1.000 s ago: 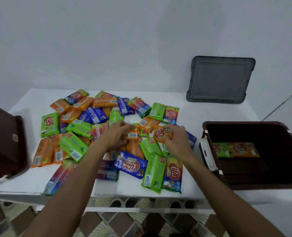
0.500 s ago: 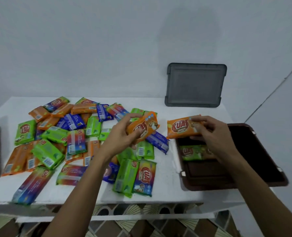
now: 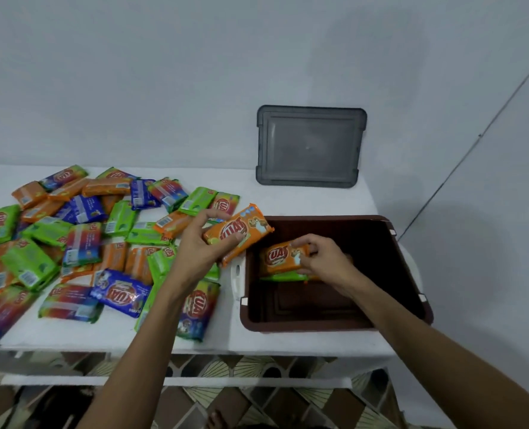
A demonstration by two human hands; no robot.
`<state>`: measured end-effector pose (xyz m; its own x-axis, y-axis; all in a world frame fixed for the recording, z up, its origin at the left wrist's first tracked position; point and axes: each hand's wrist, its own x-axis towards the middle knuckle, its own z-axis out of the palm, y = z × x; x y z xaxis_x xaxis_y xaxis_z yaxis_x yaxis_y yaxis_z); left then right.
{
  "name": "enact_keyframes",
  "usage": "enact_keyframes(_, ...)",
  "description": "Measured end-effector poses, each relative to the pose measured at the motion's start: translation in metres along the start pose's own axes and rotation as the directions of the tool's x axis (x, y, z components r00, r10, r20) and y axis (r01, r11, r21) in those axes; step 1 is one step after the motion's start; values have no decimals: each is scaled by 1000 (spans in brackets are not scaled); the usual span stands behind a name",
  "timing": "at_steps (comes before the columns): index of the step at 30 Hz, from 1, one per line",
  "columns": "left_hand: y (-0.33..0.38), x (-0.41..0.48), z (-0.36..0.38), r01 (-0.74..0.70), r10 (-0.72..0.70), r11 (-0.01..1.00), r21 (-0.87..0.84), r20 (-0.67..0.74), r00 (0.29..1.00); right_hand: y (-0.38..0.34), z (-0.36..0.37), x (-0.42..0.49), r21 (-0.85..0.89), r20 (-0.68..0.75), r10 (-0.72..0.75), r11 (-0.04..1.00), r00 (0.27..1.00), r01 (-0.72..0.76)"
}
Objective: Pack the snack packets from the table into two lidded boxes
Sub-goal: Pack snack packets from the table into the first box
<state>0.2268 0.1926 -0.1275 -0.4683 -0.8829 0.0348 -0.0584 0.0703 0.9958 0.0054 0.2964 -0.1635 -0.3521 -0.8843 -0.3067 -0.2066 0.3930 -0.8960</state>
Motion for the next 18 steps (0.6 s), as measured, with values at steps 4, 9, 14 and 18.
enact_keyframes(4,-2,-4,4,51,-51,999,-9,-13,999,2,0,12,-536,7,-73,842,997,66)
enact_keyframes(9,5,1,1,14,-15,1000,14,46,999,7,-2,11,-735,75,-124,663,989,139)
enact_keyframes(14,14,5,16,-32,28,999,31,125,992,-23,-19,-9,-216,-53,-247,949,967,231)
enact_keyframes(18,19,9,45,-71,66,997,9,236,970,-39,-34,-27,413,183,-219,902,958,128)
